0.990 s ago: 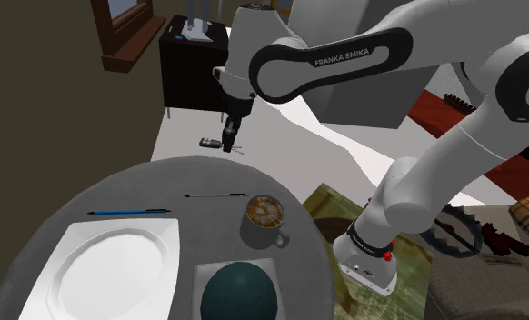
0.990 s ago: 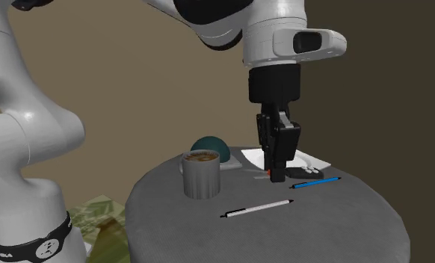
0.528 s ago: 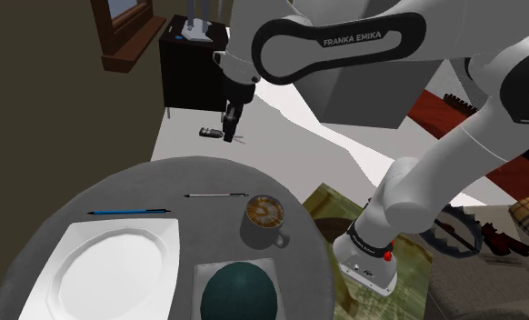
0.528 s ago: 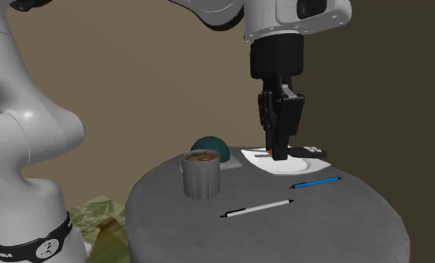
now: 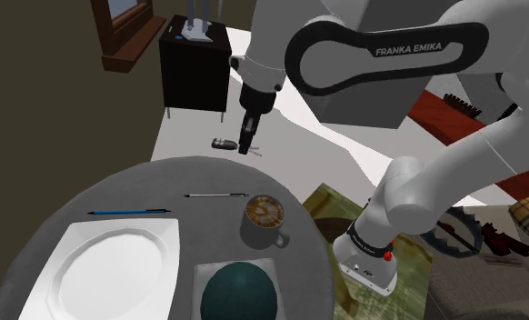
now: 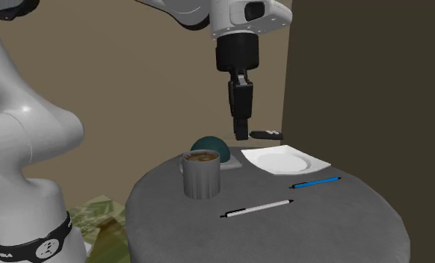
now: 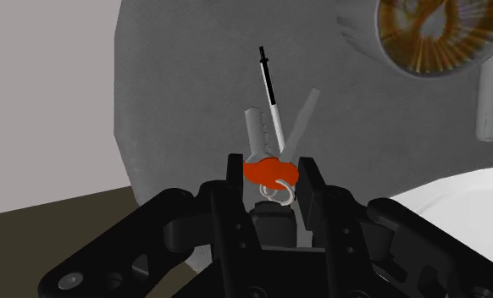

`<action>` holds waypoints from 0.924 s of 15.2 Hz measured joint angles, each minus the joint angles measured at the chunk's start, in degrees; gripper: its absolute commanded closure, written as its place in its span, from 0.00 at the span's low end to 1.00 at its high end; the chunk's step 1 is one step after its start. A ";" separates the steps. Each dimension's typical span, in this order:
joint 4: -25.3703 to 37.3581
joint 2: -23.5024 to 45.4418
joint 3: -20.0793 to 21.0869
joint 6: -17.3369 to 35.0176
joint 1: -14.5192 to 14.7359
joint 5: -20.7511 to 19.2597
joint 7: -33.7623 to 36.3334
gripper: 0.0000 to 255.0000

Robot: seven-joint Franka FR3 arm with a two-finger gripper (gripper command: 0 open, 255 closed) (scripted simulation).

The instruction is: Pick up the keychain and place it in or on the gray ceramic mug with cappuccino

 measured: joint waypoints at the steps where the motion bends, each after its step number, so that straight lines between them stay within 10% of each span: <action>1: -1.47 -1.74 0.53 -0.19 0.66 0.64 0.77 1.00; 14: -12.79 -18.94 7.20 -5.24 9.08 8.58 10.25 1.00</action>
